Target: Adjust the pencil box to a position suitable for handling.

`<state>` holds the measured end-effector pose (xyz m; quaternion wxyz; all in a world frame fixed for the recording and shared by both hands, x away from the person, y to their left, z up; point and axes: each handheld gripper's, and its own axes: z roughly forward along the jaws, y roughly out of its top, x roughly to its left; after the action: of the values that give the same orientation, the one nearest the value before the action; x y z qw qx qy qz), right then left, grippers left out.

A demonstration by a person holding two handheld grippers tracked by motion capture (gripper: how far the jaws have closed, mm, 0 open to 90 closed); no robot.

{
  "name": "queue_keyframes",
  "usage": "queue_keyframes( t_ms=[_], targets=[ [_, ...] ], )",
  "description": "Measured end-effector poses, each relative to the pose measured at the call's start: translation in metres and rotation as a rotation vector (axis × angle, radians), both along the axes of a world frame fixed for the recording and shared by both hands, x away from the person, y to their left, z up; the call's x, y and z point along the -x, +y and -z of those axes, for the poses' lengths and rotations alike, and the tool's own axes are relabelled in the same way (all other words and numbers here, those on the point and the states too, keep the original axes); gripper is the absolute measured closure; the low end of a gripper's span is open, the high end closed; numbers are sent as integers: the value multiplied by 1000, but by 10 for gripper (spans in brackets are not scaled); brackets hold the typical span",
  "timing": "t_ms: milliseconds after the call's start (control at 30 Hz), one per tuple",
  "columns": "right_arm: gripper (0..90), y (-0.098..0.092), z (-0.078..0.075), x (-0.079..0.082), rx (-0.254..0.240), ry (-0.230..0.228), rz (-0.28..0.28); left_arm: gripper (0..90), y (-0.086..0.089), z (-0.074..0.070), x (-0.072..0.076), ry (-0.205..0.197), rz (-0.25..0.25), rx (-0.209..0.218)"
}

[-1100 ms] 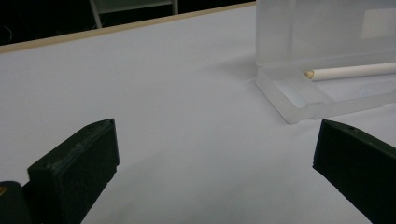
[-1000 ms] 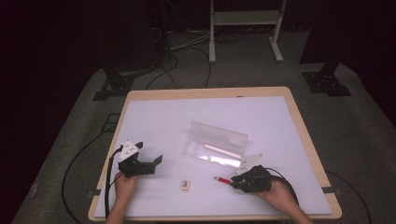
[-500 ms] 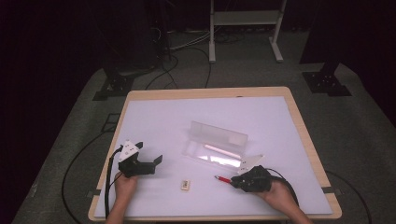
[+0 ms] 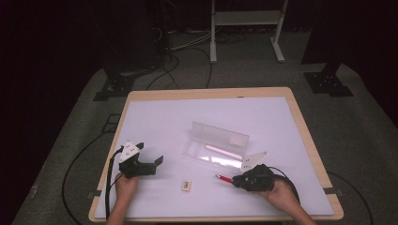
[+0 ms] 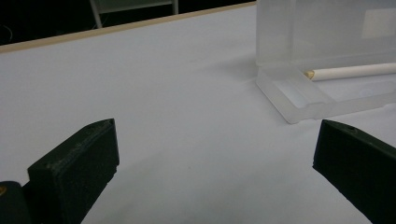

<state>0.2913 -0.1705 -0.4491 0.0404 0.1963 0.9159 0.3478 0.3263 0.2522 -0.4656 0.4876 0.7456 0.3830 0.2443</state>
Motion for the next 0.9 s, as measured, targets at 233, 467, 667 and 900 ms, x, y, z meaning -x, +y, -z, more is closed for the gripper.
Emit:
queue_keyframes(
  t_ms=[233, 467, 667, 900],
  targets=[
    [790, 0, -19, -7, -36, -19, 6, 0, 0, 0, 0, 0, -1, 0],
    [790, 3, -35, -20, -56, -25, 2, 0, 0, 0, 0, 0, 0, 1],
    [789, 7, -43, -26, -56, -33, -5, 0, 0, 0, 0, -1, 1, 0],
    [789, 12, -49, -38, -52, -23, -8, 0, 0, 0, 0, -1, 1, 0]
  ],
)
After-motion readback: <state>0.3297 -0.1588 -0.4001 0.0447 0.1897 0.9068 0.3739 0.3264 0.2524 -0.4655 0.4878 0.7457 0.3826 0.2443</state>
